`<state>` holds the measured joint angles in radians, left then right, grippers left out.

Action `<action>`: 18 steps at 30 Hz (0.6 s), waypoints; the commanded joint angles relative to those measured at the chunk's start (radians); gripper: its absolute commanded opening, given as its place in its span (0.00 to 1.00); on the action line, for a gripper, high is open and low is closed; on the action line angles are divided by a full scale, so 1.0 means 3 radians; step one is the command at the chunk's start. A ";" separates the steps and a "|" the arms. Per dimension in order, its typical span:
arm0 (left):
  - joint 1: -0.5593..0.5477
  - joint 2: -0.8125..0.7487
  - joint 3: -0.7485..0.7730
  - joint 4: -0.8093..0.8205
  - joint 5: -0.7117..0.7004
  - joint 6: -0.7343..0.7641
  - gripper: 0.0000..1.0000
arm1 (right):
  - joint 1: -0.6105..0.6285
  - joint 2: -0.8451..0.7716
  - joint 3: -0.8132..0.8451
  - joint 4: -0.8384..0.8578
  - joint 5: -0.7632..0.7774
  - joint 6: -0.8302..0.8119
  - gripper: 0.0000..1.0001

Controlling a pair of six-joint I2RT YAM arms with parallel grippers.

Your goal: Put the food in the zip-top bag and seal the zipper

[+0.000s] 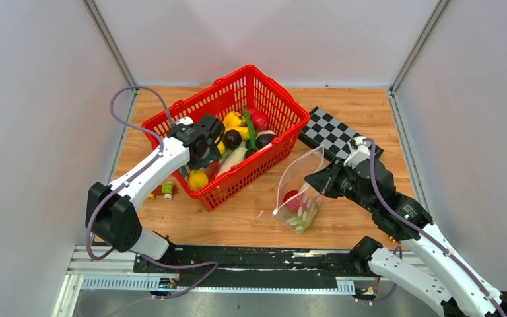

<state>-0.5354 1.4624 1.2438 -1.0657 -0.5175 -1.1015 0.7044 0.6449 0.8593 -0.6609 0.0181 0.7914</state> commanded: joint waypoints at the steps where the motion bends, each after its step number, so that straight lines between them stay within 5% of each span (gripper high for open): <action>1: -0.0010 0.0022 0.0140 -0.0518 0.0308 0.0219 1.00 | 0.0010 -0.0043 0.0035 0.0104 0.0001 -0.0033 0.03; 12: -0.0010 -0.0523 -0.0420 -0.0102 0.0741 0.0606 1.00 | 0.0009 -0.0055 -0.0011 0.0136 0.0008 -0.0025 0.03; 18: -0.0010 -0.0537 -0.0423 -0.0012 0.0601 0.1145 1.00 | 0.0010 -0.0110 -0.0025 0.0096 0.0038 -0.0021 0.03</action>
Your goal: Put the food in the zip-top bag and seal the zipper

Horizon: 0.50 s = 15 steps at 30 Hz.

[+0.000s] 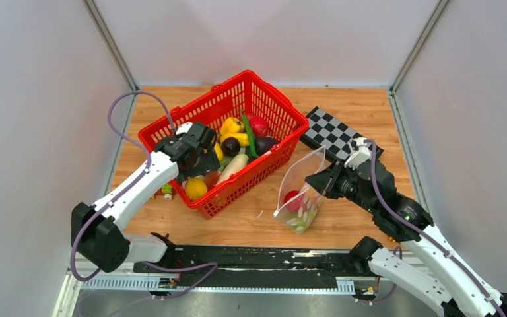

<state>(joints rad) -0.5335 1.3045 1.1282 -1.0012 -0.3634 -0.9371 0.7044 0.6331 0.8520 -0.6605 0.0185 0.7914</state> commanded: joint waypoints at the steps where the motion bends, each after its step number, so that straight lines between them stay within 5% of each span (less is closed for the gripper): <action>1: -0.0016 0.0004 -0.0023 -0.0234 0.0058 0.0674 1.00 | 0.0012 -0.0078 -0.0001 0.0084 0.0042 -0.0021 0.03; 15: -0.0011 0.0285 0.0373 -0.0411 0.0272 0.1624 1.00 | 0.0009 -0.0102 0.0011 0.0024 0.0087 -0.0035 0.04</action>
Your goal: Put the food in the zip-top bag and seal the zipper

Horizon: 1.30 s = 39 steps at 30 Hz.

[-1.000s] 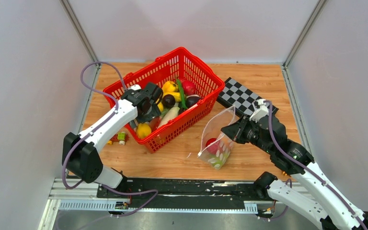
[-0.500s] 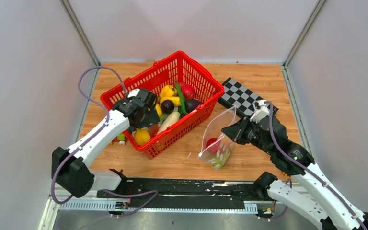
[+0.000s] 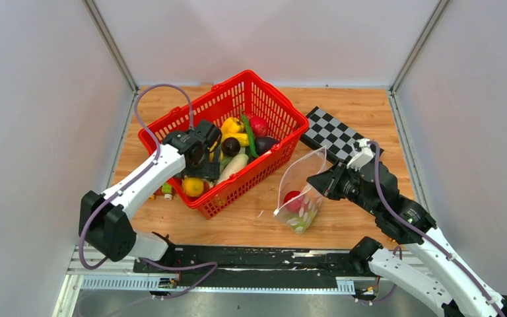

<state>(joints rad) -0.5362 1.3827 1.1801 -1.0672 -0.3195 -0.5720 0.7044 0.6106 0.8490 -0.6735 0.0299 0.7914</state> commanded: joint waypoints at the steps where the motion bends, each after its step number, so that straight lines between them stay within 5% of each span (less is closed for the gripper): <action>1: -0.0002 0.0028 0.0242 -0.0190 0.0204 0.0466 1.00 | 0.0009 -0.0019 0.0032 0.0062 0.0044 -0.0043 0.04; 28: -0.0002 0.0206 0.0220 -0.0502 0.0302 0.0909 0.98 | 0.0009 -0.0040 0.0029 0.0048 0.0069 -0.0089 0.04; 39: -0.0002 0.0055 0.0627 -0.0663 0.0203 0.0874 0.58 | 0.0011 0.0016 0.0030 0.0080 0.0047 -0.0089 0.04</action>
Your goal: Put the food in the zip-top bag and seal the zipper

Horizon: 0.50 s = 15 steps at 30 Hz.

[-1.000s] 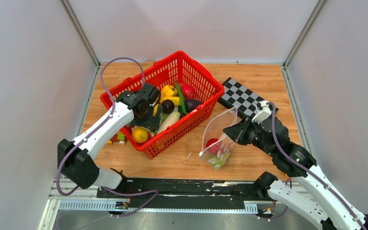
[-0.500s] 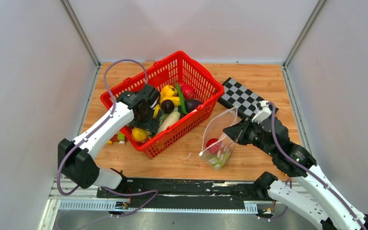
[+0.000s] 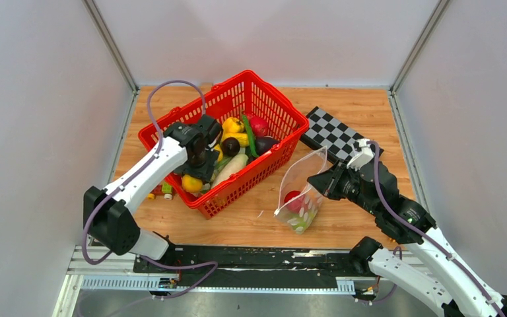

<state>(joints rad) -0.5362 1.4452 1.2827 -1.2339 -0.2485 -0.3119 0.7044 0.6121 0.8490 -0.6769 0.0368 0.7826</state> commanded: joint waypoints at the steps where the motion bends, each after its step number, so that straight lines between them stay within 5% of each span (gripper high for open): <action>1: -0.0002 -0.0179 0.0336 -0.0126 -0.0031 0.0007 0.56 | 0.0011 0.0023 0.0032 0.0100 0.0016 -0.0058 0.04; 8: -0.0002 -0.0380 0.0683 -0.0124 0.0212 0.0015 0.55 | 0.0012 0.0057 0.0055 0.0129 0.0004 -0.0064 0.04; 15: -0.0033 -0.0740 0.0776 0.0683 0.1257 -0.0312 0.53 | 0.0009 0.0091 0.0103 0.0122 0.0020 -0.0082 0.03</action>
<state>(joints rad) -0.5365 1.2980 1.4937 -1.2015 -0.0826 -0.3351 0.7044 0.6353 0.8494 -0.6758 0.0364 0.7811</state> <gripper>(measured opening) 0.698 0.042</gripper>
